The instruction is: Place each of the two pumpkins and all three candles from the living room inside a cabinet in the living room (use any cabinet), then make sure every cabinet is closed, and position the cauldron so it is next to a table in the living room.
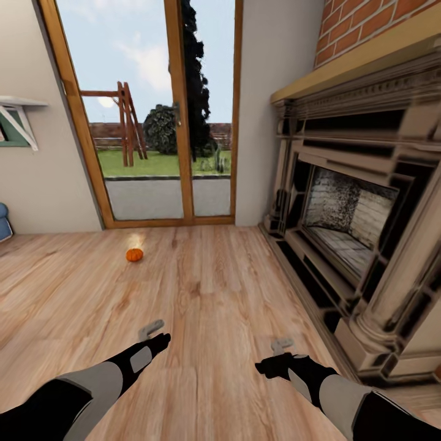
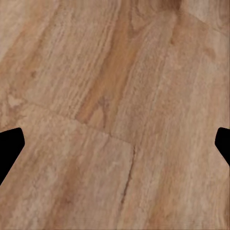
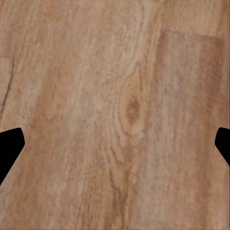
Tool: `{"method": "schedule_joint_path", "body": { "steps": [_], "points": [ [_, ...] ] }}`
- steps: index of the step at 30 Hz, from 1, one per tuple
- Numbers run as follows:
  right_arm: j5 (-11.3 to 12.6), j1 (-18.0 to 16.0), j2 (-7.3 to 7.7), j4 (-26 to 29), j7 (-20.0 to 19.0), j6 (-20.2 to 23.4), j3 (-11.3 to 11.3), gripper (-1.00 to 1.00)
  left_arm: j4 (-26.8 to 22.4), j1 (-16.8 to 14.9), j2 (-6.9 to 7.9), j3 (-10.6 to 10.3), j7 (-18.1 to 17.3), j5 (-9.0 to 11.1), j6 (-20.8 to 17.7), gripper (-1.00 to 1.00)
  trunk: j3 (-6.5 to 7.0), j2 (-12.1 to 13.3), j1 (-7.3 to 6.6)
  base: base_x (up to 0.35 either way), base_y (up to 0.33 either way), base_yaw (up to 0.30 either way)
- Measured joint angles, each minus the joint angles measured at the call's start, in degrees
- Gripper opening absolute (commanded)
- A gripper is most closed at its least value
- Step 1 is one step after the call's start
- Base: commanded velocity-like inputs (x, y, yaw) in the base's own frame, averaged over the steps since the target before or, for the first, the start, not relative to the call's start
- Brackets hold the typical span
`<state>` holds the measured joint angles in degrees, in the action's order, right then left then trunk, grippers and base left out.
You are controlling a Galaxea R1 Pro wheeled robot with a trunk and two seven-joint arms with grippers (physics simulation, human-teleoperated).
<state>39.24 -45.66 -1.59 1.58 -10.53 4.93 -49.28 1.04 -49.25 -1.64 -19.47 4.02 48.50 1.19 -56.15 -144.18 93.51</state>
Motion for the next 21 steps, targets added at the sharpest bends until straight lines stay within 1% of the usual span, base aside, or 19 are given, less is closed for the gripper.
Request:
{"method": "schedule_joint_path", "body": {
  "steps": [7,21],
  "points": [
    [-0.03,0.00,0.00,0.07,0.09,-0.12,0.06,1.00,0.00,0.00,0.00,0.00,0.00,-0.01,0.00,1.00,0.00,0.00,0.00,0.335,0.000,0.019],
    [-0.07,-0.01,-0.01,0.08,0.23,-0.11,-0.02,1.00,0.00,0.00,0.01,0.00,-0.01,-0.01,0.00,1.00,0.00,0.00,0.00,0.335,0.000,0.278]
  ]
}}
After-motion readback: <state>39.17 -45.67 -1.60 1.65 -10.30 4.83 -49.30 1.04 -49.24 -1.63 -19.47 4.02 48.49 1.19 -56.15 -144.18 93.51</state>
